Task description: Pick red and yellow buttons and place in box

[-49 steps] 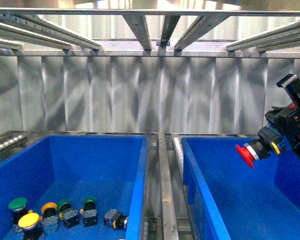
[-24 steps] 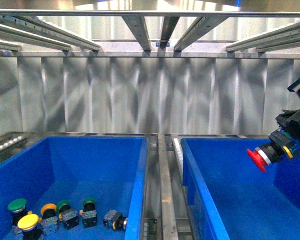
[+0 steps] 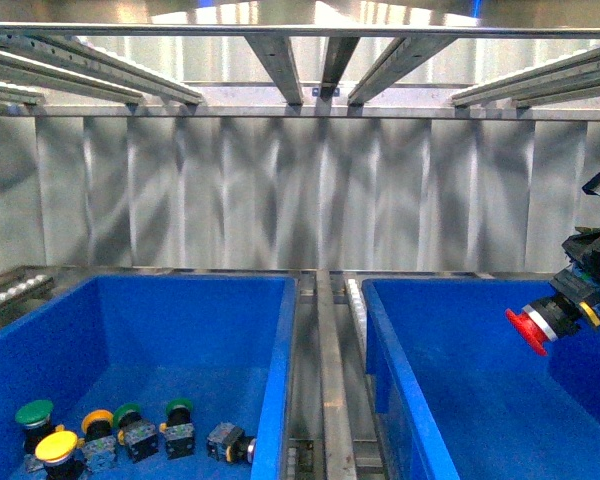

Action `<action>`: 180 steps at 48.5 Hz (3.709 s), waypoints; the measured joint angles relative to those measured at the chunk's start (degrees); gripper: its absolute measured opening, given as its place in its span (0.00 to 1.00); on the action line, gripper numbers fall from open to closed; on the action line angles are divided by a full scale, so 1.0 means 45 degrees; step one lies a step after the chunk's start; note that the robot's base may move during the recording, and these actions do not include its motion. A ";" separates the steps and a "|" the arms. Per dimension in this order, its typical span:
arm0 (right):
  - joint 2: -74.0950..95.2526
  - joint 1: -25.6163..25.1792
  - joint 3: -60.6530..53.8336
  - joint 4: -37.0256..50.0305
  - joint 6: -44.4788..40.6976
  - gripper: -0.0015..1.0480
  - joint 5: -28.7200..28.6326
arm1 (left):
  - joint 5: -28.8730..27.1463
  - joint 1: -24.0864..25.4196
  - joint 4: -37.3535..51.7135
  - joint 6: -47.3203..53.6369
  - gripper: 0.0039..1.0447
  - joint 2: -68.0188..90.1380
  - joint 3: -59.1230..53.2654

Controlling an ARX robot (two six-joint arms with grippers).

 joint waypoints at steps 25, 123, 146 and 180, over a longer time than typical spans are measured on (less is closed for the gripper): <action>-0.0204 -0.0476 -0.0345 0.0024 0.0602 0.27 0.0719 | -0.0029 0.0000 0.0000 0.0019 0.92 0.0000 0.0000; 1.0666 -0.6523 1.1230 -0.9126 -1.0423 0.55 -0.3939 | 0.0000 0.0015 0.0005 0.0049 0.93 0.0000 0.0005; 0.4682 -0.6980 0.5979 -0.6135 -0.8772 0.94 -0.6946 | 0.0000 0.0015 0.0005 0.0049 0.93 0.0000 0.0005; -0.8165 -0.4648 -0.6110 -0.4478 -0.9607 0.03 -0.4643 | 0.0000 0.0015 0.0005 0.0053 0.93 0.0000 0.0005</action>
